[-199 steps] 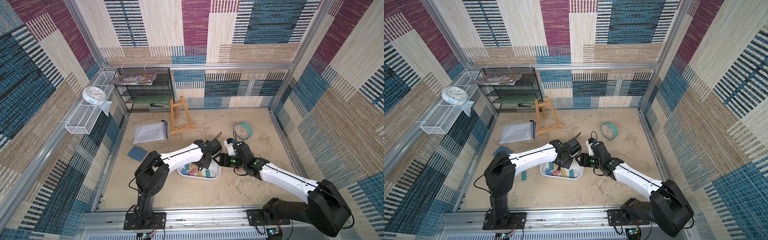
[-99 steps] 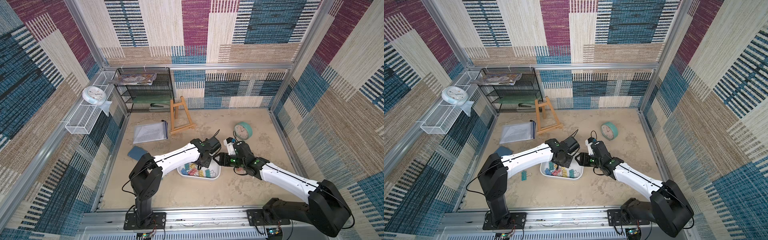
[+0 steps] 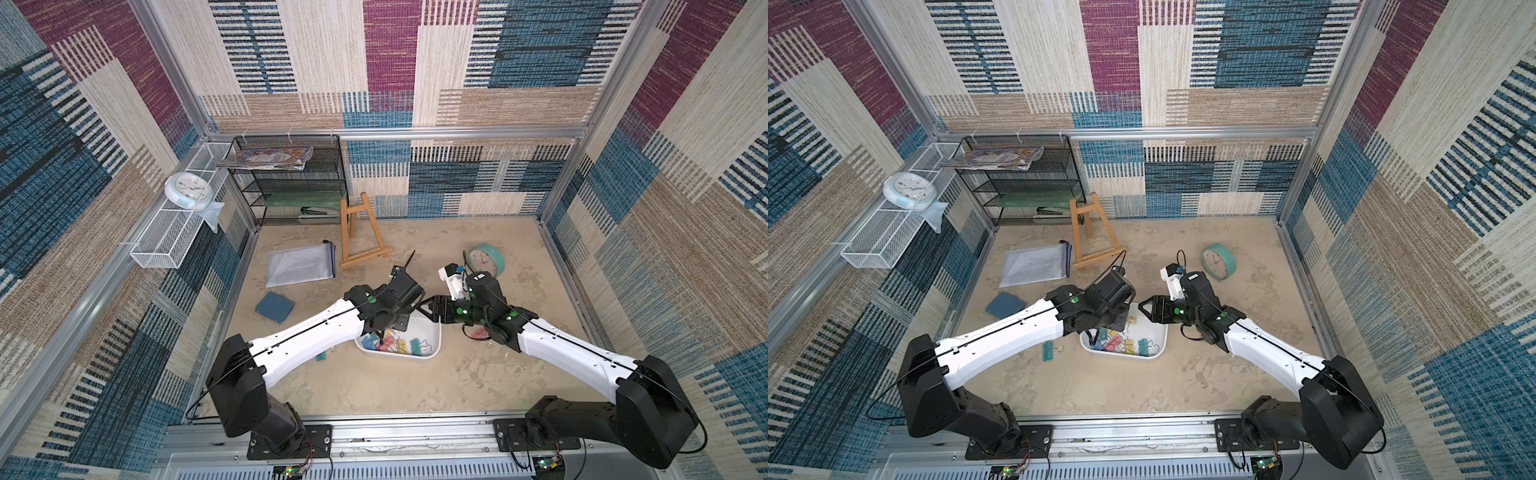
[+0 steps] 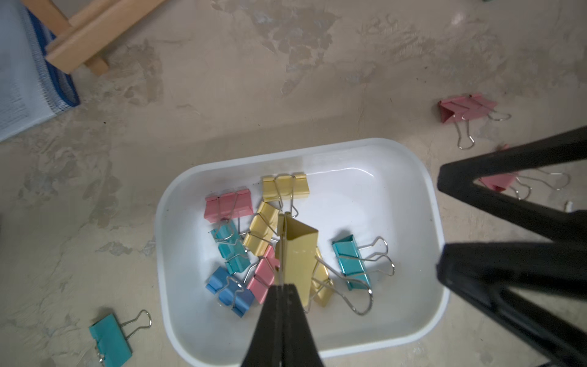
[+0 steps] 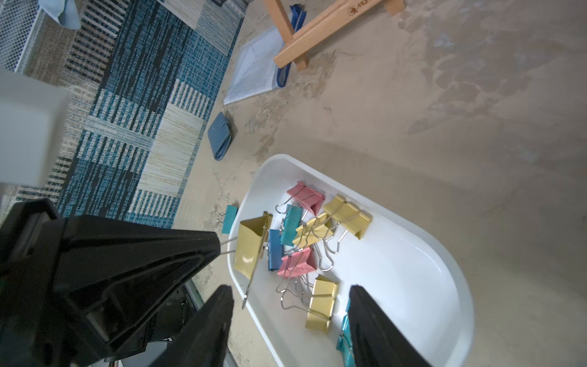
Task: Take out the binder clips from the storage box
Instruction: Place the binder clip at the center of the board.
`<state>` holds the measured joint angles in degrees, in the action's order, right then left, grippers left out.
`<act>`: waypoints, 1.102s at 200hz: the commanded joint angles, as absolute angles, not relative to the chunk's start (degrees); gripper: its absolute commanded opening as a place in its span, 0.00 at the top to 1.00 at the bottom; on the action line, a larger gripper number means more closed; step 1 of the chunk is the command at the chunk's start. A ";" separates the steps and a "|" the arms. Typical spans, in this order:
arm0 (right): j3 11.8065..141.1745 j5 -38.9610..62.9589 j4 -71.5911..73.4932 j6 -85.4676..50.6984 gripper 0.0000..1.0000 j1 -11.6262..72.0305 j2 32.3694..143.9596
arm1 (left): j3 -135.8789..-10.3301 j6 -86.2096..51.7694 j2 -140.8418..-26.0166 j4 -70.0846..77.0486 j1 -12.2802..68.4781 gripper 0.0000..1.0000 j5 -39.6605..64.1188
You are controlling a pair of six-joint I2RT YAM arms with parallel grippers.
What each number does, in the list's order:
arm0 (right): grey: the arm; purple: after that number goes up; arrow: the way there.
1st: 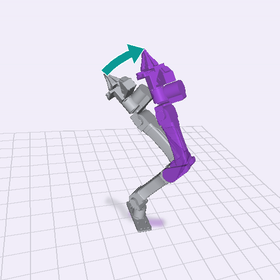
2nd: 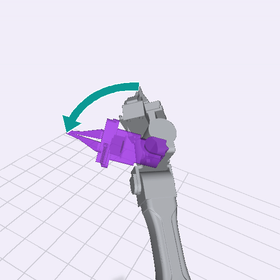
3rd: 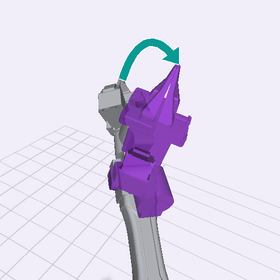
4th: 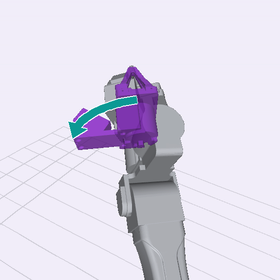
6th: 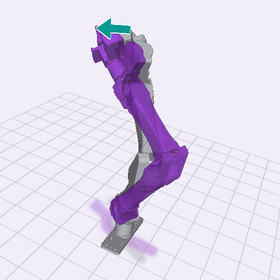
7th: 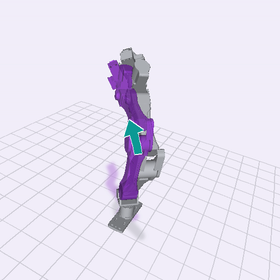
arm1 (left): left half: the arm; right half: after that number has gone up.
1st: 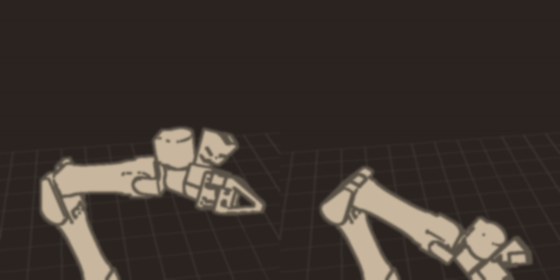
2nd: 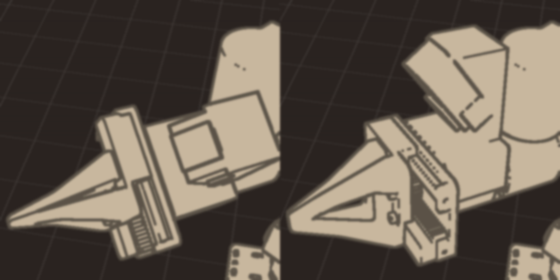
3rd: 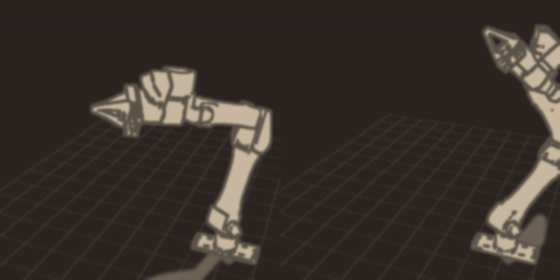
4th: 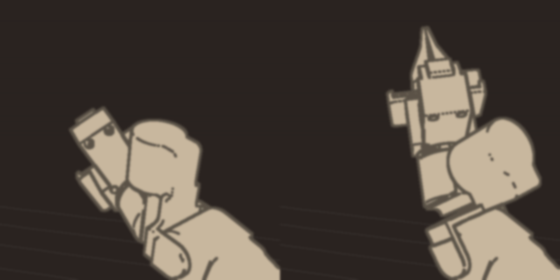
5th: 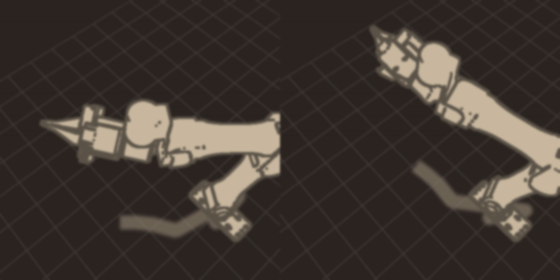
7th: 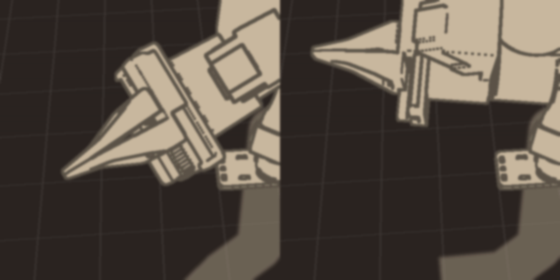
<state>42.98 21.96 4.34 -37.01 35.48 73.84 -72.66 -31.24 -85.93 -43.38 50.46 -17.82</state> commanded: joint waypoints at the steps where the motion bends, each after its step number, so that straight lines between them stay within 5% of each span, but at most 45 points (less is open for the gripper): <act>1: 45.14 25.30 7.03 -36.17 0.38 36.32 75.80 | -69.77 -34.09 -81.48 -41.31 49.95 1.00 -25.55; 92: 56.43 26.31 6.25 -34.14 0.39 41.94 86.98 | -55.27 -40.69 -67.50 -43.60 35.96 1.00 -27.21; 220: 62.55 26.18 4.52 -34.39 0.40 45.82 96.95 | -57.35 -38.72 -89.87 -42.45 23.89 1.00 -22.11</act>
<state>63.26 27.18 4.38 -33.87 45.71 97.06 -56.49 -39.59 -87.00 -42.11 24.14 -22.98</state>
